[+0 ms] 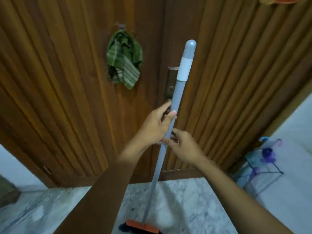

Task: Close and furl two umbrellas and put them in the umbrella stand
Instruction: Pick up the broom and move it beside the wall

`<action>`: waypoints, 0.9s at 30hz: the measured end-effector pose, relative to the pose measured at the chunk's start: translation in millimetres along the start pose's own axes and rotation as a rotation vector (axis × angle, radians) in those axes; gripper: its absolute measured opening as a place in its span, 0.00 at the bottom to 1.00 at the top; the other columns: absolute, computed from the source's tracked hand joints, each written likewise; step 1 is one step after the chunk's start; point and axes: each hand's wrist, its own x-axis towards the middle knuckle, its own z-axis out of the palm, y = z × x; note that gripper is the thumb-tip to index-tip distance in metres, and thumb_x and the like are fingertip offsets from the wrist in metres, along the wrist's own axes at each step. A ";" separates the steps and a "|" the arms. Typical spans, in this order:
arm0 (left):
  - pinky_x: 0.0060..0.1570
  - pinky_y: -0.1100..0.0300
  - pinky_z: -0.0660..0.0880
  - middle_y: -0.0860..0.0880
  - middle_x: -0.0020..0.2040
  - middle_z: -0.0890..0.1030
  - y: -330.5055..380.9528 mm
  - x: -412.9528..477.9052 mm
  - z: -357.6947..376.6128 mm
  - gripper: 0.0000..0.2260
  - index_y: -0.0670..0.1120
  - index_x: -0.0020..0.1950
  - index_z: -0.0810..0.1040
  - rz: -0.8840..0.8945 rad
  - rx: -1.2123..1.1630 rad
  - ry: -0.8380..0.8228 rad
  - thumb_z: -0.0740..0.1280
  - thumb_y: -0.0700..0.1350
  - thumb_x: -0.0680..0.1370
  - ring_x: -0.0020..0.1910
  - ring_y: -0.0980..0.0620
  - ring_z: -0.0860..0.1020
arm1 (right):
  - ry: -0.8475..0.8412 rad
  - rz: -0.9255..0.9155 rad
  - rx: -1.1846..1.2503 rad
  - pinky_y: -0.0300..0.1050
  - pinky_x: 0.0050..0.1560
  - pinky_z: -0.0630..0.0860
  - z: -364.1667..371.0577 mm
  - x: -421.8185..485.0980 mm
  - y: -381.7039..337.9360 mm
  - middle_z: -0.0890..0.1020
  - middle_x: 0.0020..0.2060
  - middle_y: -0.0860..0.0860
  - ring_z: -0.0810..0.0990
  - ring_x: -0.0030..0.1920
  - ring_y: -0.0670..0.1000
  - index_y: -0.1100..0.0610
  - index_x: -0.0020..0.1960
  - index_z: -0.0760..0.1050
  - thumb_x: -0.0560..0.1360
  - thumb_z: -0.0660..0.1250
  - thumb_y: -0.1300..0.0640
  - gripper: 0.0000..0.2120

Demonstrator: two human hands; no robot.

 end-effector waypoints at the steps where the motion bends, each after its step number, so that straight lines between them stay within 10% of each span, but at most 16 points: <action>1: 0.45 0.60 0.75 0.54 0.45 0.80 13.2 -0.1 23.2 0.14 0.46 0.67 0.74 0.019 -0.020 -0.031 0.60 0.47 0.83 0.43 0.58 0.79 | 0.044 0.008 -0.009 0.43 0.55 0.81 -18.7 -21.5 6.3 0.85 0.51 0.47 0.83 0.51 0.42 0.55 0.57 0.79 0.79 0.67 0.58 0.07; 12: 0.48 0.69 0.75 0.50 0.47 0.79 146.6 9.6 307.3 0.10 0.45 0.63 0.73 0.121 -0.433 -0.477 0.60 0.39 0.82 0.43 0.65 0.77 | 0.572 0.263 -0.133 0.46 0.52 0.81 -214.9 -249.7 90.2 0.86 0.50 0.50 0.85 0.49 0.45 0.59 0.56 0.80 0.79 0.69 0.55 0.09; 21: 0.55 0.47 0.78 0.57 0.41 0.80 185.3 47.3 535.1 0.10 0.64 0.54 0.76 0.149 -0.581 -0.860 0.60 0.48 0.81 0.46 0.56 0.79 | 0.921 0.590 -0.242 0.51 0.51 0.81 -343.3 -349.4 196.5 0.86 0.47 0.51 0.84 0.48 0.49 0.57 0.54 0.80 0.79 0.67 0.50 0.11; 27: 0.60 0.48 0.77 0.53 0.45 0.79 196.2 79.3 674.7 0.09 0.51 0.62 0.72 0.147 -0.574 -1.127 0.59 0.43 0.83 0.47 0.62 0.80 | 1.078 0.782 -0.220 0.54 0.50 0.81 -417.1 -382.3 268.7 0.86 0.48 0.53 0.84 0.48 0.52 0.57 0.59 0.79 0.80 0.66 0.50 0.12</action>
